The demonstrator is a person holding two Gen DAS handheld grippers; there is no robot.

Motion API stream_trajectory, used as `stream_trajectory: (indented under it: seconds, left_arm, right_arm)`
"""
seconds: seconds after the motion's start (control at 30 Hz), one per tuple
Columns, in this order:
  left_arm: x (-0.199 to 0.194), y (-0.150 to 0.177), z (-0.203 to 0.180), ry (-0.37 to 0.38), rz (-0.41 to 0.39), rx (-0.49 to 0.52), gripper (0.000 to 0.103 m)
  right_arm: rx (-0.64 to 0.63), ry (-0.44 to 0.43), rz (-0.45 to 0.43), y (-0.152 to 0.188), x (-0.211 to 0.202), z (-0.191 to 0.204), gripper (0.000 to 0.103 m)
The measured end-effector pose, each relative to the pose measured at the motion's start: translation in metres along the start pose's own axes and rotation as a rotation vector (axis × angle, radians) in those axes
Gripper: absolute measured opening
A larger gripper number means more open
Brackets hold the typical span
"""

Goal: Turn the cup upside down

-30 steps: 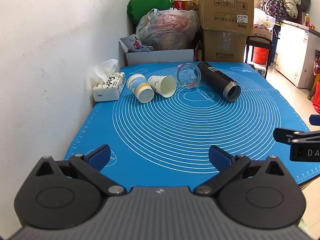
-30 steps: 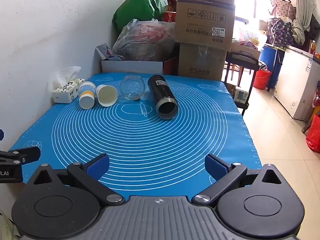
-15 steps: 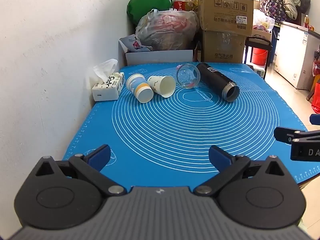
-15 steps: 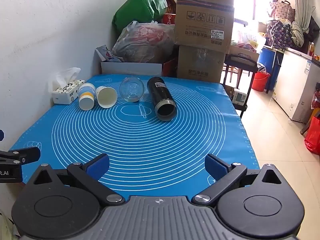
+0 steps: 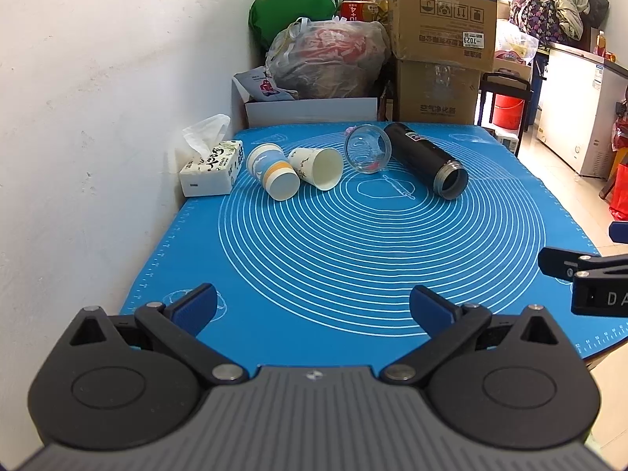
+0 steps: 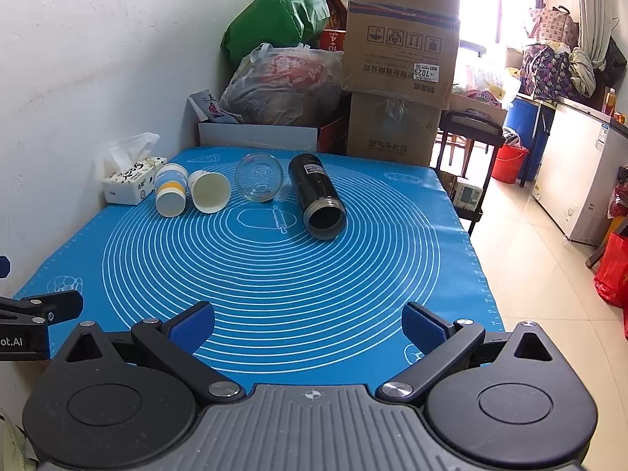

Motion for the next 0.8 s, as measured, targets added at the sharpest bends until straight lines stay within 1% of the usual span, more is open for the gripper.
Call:
stream_trajectory:
  seconds: [0.8]
  left_arm:
    - [0.0027, 0.0008, -0.0007, 0.0, 0.005, 0.013, 0.103]
  right_arm:
    - [0.006, 0.002, -0.001, 0.0001, -0.0005, -0.0018, 0.103]
Point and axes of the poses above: each gripper's, at about its wrist camera, not at the fingertips, and x roughly the way its jaws point, z to its left, y to its underside, the point moved 2 cm from there along x, roughly the way its jaws point, and after that the axes turned 11 degrees about x, right-handed, at the moved point
